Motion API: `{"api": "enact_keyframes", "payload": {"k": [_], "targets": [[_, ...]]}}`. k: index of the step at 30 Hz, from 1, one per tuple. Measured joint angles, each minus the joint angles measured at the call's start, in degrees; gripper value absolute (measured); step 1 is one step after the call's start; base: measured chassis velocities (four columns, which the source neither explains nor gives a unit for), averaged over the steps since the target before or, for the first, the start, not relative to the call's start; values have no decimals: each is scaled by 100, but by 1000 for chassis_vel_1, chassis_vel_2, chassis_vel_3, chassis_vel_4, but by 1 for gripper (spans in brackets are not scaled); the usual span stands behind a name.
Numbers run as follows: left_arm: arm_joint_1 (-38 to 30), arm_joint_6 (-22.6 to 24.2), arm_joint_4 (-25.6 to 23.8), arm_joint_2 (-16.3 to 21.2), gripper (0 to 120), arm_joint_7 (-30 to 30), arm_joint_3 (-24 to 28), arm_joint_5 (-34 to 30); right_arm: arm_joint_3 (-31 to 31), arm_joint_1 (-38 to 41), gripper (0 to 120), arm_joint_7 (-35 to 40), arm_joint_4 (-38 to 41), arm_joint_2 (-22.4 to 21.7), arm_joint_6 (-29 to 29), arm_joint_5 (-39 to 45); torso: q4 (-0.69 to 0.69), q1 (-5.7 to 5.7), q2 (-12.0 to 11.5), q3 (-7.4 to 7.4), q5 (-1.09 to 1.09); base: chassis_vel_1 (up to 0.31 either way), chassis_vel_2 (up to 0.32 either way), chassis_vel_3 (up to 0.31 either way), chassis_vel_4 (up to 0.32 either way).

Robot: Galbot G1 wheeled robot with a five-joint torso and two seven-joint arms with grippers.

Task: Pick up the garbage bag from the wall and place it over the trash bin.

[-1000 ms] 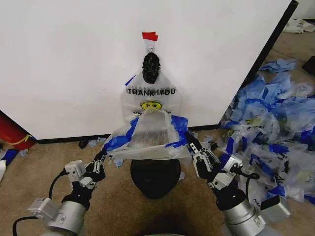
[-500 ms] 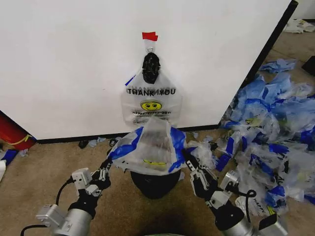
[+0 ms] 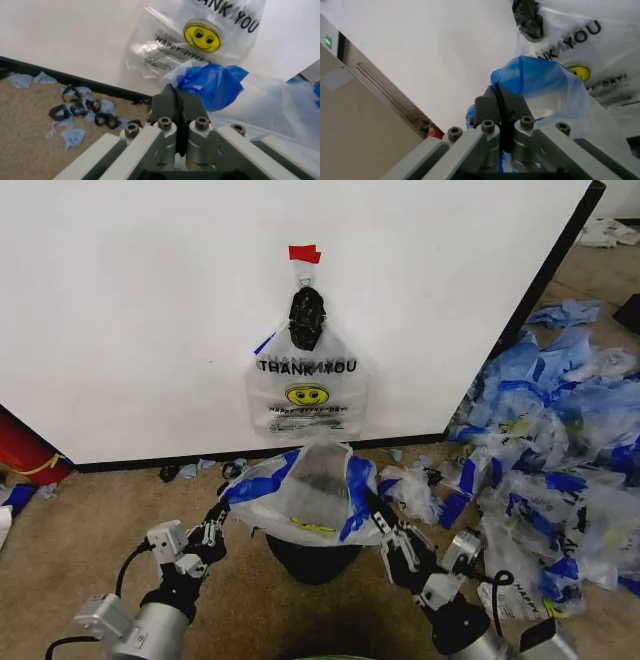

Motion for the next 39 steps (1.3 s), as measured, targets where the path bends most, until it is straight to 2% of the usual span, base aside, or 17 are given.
{"api": "enact_keyframes", "payload": {"k": [9, 19, 27, 31, 34, 39], "targets": [[-44, 106, -1, 33, 0, -82, -20, -209, -243, 523, 0, -30, 31, 69, -75, 632, 0, 0, -1, 0, 0, 0, 0, 0, 0], [-61, 219, -1, 129, 0, -170, -260, -536, -217, 680, 0, 13, 35, -38, -139, 875, 0, 0, -1, 0, 0, 0, 0, 0, 0], [-417, 96, -1, 141, 0, 172, -408, -894, 73, 685, 0, -145, 39, -42, -55, 917, 0, 0, -1, 0, -1, 0, 0, 0, 0], [-562, 79, -1, 141, 0, 208, -471, -1064, 212, 647, 0, -151, 39, 33, -54, 942, 0, 0, -1, 0, 1, 0, 0, 0, 0], [-838, 49, -1, 126, 0, 246, -524, -1423, 464, 577, 0, -168, 39, 124, -57, 978, 0, 0, -1, 0, 0, 0, 0, 0, 0], [-968, -3, -1, 116, 0, 309, -529, -1666, 702, 523, 0, -136, 39, 76, -80, 1063, 0, 0, 0, 0, 0, 0, 0, 0, 0]]}}
